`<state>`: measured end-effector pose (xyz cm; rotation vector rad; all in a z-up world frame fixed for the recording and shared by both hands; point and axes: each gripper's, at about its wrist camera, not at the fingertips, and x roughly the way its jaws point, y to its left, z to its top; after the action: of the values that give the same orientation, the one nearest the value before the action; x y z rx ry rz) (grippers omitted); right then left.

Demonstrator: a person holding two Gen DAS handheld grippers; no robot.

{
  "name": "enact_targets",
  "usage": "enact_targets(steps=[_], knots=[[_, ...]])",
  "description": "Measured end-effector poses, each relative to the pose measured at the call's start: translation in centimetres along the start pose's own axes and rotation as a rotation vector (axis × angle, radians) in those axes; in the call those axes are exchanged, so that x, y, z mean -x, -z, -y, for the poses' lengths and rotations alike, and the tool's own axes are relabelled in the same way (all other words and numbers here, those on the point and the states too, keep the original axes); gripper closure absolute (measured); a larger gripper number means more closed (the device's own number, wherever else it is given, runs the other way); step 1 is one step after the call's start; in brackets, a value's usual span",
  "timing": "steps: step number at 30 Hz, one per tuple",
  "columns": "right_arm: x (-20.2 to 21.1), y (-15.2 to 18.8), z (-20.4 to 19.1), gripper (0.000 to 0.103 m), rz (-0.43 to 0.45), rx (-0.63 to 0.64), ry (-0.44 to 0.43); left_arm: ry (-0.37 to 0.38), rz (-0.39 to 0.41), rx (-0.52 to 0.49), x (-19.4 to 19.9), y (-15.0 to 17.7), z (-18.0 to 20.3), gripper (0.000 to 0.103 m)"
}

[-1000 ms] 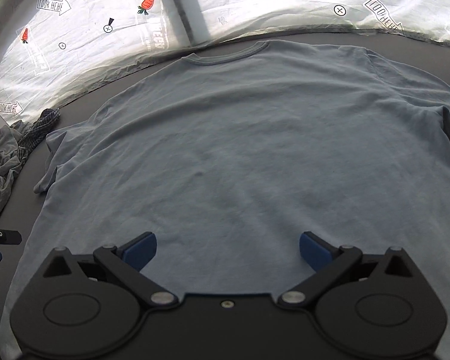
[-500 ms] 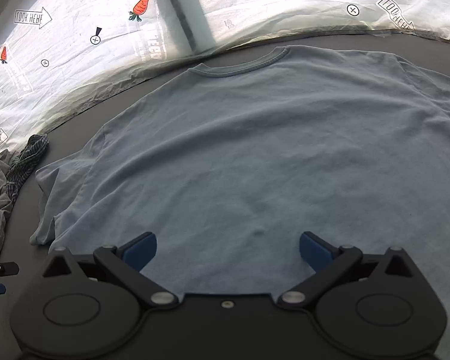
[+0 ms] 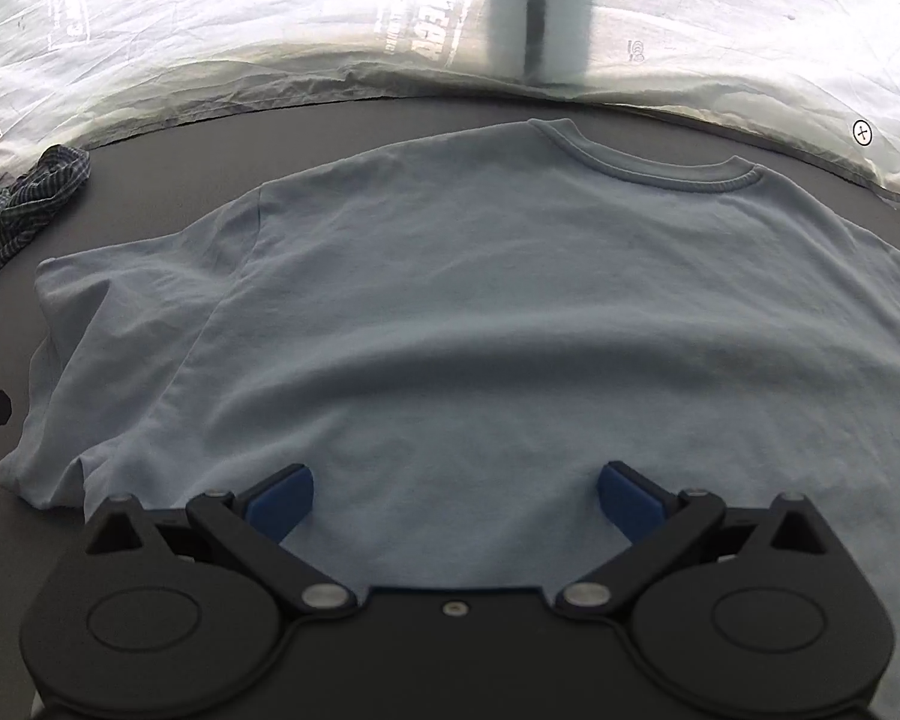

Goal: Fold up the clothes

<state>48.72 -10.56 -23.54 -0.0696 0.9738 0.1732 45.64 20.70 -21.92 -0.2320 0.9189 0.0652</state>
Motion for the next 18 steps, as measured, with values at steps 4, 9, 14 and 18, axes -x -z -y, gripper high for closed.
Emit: enact_targets(steps=[4,9,14,18], knots=[[-0.5,-0.8,-0.4,0.0,-0.001,-0.007,0.004,0.037,0.039,-0.041,-1.1,-1.6,0.5,0.001],[-0.7,-1.0,-0.4,0.0,0.004,-0.011,0.008,0.117,0.088,-0.094,-2.0,-3.0,1.1,0.006],[-0.7,-0.6,-0.4,0.0,0.023,-0.004,0.004,0.234,0.127,-0.282,-2.4,-4.0,2.3,0.006],[-0.7,-0.6,-0.4,0.0,0.028,-0.005,0.003,0.277,0.092,-0.344,-3.5,-4.6,2.7,0.006]])
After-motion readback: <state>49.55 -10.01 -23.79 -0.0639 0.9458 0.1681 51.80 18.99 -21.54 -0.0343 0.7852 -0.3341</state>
